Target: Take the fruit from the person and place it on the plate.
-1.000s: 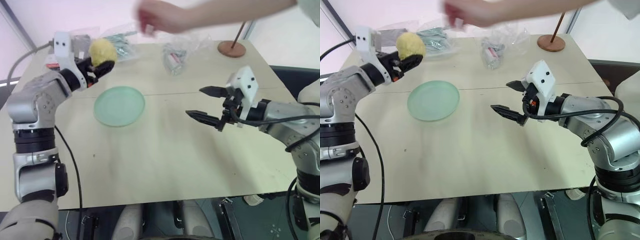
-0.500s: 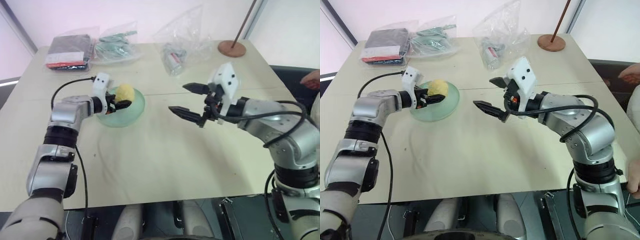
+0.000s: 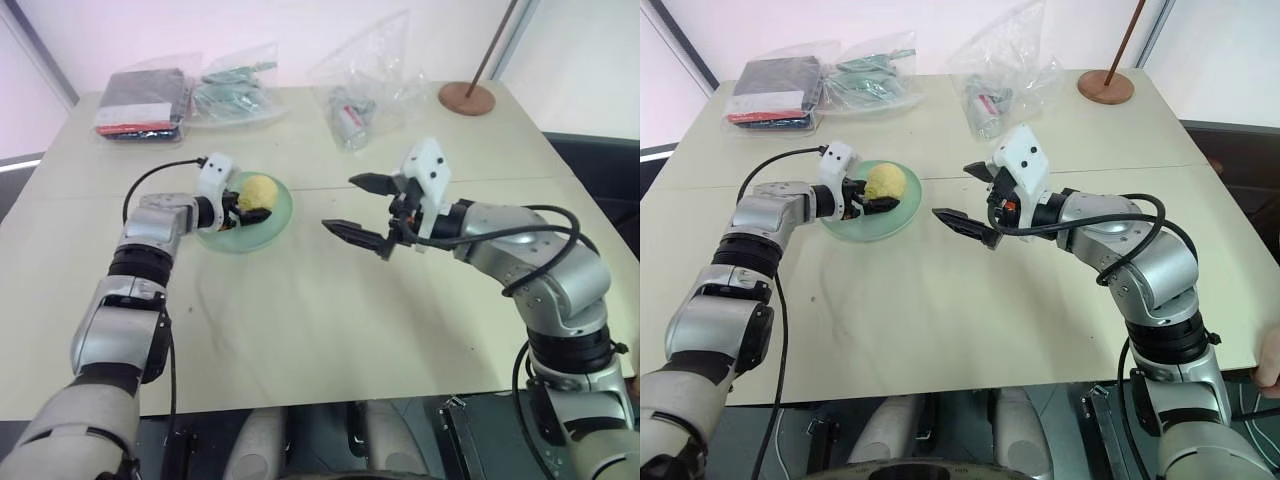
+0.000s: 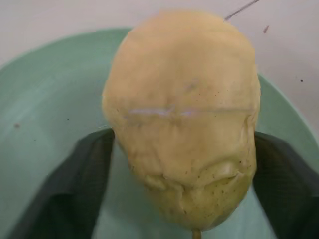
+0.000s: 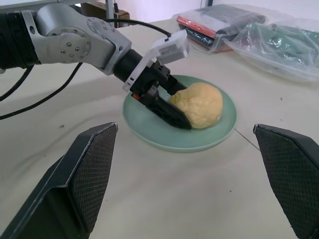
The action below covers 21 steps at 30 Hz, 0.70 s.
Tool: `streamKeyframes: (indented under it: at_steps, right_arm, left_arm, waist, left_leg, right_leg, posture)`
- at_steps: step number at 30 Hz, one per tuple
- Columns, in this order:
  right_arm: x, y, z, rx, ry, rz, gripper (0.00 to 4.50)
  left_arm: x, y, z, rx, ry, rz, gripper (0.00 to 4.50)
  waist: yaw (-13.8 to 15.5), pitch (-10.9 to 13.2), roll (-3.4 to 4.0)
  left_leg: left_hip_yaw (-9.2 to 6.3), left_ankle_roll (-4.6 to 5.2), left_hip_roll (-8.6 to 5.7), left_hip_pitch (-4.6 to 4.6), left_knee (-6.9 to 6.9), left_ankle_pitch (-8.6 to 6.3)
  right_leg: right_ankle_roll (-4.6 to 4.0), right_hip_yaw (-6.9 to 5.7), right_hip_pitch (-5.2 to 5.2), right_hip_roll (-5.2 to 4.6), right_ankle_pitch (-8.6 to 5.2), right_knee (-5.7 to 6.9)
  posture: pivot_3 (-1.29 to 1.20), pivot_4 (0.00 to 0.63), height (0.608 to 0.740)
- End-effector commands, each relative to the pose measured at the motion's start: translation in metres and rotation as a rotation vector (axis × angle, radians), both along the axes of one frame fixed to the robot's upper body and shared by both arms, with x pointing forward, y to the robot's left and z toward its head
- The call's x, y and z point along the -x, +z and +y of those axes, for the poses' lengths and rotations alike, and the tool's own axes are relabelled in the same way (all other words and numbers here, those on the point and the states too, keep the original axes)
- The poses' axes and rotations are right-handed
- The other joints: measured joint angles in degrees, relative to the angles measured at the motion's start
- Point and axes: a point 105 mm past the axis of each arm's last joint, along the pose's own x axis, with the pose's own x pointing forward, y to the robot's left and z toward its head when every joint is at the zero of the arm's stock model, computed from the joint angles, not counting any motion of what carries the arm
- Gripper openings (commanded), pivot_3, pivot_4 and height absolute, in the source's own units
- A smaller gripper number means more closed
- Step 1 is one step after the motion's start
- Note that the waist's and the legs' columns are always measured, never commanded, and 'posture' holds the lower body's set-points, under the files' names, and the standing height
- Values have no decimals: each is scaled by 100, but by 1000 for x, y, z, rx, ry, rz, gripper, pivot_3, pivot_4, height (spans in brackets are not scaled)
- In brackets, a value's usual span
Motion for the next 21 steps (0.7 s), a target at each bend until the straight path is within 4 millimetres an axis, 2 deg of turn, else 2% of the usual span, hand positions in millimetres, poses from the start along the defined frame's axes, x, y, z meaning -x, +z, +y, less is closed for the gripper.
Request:
streamKeyframes:
  at_steps: [1,5,13,17,20,21]
  right_arm:
    - [3,8,2,-20,14,-42,4500]
    - [3,8,2,-20,15,-40,4500]
    - [4,6,2,-19,17,-38,4500]
    - [4,8,2,-17,20,-44,4500]
    - [4,9,1,-14,24,-48,4500]
    - [5,9,1,-11,28,-49,4500]
  left_arm:
    - [0,12,2,1,-13,-37,4475]
    - [2,23,5,27,-17,-65,4475]
    - [19,72,12,119,-20,-166,4475]
    - [41,101,21,135,-23,-206,4475]
    - [58,114,31,126,-31,-206,4475]
    - [70,115,36,114,-59,-191,4475]
  waist:
    - [0,0,0]
    - [-6,0,0]
    - [-10,0,0]
    - [-18,0,0]
    - [-35,0,0]
    - [-42,0,1]
  left_leg:
    - [0,0,0,-1,0,0]
    - [-1,0,1,0,0,0]
    - [-2,0,2,-1,-1,0]
    - [-2,0,2,-1,-1,0]
    - [-2,0,5,0,-2,0]
    - [-2,0,6,1,-2,0]
  right_leg:
    - [0,0,-1,0,0,0]
    - [0,0,-1,1,0,1]
    - [0,2,-2,-5,0,1]
    - [0,3,-2,-7,0,1]
    - [0,4,-3,-6,0,1]
    - [0,4,-4,-5,0,1]
  posture:
    - [0,150,740]
    - [0,150,740]
    - [0,150,740]
    - [0,150,740]
    - [0,150,740]
    - [0,150,740]
